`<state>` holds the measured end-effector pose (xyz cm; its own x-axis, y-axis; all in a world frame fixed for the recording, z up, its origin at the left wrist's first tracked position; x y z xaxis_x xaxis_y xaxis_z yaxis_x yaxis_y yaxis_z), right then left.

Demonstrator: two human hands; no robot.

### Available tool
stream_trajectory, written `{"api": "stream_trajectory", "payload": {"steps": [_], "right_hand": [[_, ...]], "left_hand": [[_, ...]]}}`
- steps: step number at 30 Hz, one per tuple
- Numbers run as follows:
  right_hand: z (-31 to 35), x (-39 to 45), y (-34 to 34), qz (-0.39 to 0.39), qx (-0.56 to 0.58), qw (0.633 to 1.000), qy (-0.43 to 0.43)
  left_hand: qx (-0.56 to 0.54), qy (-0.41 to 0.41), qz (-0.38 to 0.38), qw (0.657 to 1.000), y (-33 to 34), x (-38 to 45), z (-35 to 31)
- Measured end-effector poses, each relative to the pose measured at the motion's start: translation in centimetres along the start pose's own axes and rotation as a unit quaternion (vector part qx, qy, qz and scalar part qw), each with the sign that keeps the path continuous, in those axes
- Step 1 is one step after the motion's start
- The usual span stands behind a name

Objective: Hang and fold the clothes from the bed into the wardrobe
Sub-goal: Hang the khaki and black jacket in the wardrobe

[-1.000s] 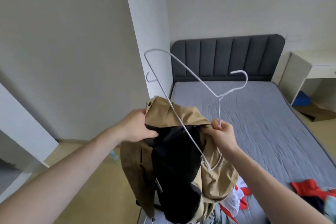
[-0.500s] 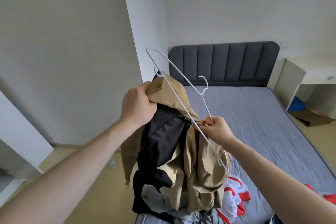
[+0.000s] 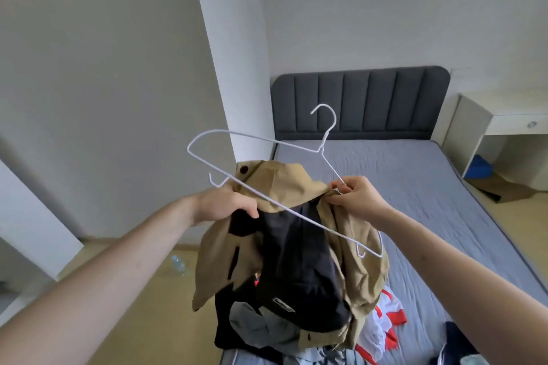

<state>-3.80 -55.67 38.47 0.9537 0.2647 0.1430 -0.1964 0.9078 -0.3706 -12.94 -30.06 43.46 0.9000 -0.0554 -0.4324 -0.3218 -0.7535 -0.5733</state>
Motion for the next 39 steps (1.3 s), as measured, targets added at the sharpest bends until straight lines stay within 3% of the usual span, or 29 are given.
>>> {"api": "stream_trajectory", "payload": {"steps": [3, 6, 8, 11, 17, 22, 25, 27, 29, 30, 32, 35, 39], "right_hand": [[0.0, 0.4, 0.5, 0.003, -0.030, 1.000, 0.008], [-0.6, 0.6, 0.0, -0.045, -0.059, 0.996, 0.043], [-1.3, 0.4, -0.1, -0.050, -0.045, 0.994, 0.081], [-2.8, -1.1, 2.3, 0.045, 0.090, 0.974, 0.205], [-5.3, -4.5, 7.1, 0.259, 0.115, 0.912, 0.297], [-7.4, -5.3, 6.7, 0.280, 0.060, 0.915, 0.286], [-7.7, -4.5, 6.1, 0.247, 0.040, 0.934, 0.254], [-7.0, -3.9, 5.9, 0.213, 0.050, 0.951, 0.220], [-6.7, -4.2, 5.9, 0.205, 0.097, 0.948, 0.224], [-6.7, -4.4, 5.7, 0.203, 0.116, 0.944, 0.235], [-6.2, -4.6, 5.5, 0.211, 0.140, 0.937, 0.242], [-4.7, -4.2, 4.9, 0.221, 0.147, 0.939, 0.219], [-2.6, -3.6, 4.5, 0.244, 0.165, 0.936, 0.193]], "left_hand": [[-0.112, 0.032, 0.009, 0.993, 1.9, 0.0, -0.4], [-0.242, 0.049, -0.055, 0.967, 2.3, 0.9, -0.1], [-0.270, 0.051, -0.089, 0.957, 2.5, 1.7, 0.8], [-0.205, 0.071, -0.138, 0.966, 4.0, 1.7, 1.3], [-0.063, 0.161, -0.137, 0.975, 10.9, -0.6, -2.1], [-0.017, 0.186, -0.111, 0.976, 16.6, -2.0, -2.0], [0.005, 0.198, -0.003, 0.980, 21.3, -3.5, -0.9], [-0.003, 0.194, 0.103, 0.976, 24.0, -4.3, 0.3], [-0.081, 0.154, 0.148, 0.974, 23.9, -3.5, 2.4], [-0.127, 0.121, 0.131, 0.976, 23.0, -2.5, 3.8], [-0.164, 0.062, 0.025, 0.984, 20.0, 0.7, 7.3], [-0.094, -0.029, -0.105, 0.990, 16.3, 4.4, 12.3], [0.012, -0.022, -0.047, 0.999, 18.9, 7.9, 14.6]]}}
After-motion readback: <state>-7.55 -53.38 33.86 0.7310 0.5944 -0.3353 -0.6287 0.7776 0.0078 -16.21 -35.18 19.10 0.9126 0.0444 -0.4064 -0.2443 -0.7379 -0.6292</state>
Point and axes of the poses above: each hand's wrist, its own x-axis towards the middle knuckle, its own y-axis out of the palm, z = x × y, the point moved 9 cm from there along x, towards the middle knuckle, and after that the axes turned 9 degrees about -y, right-handed, at the moved point
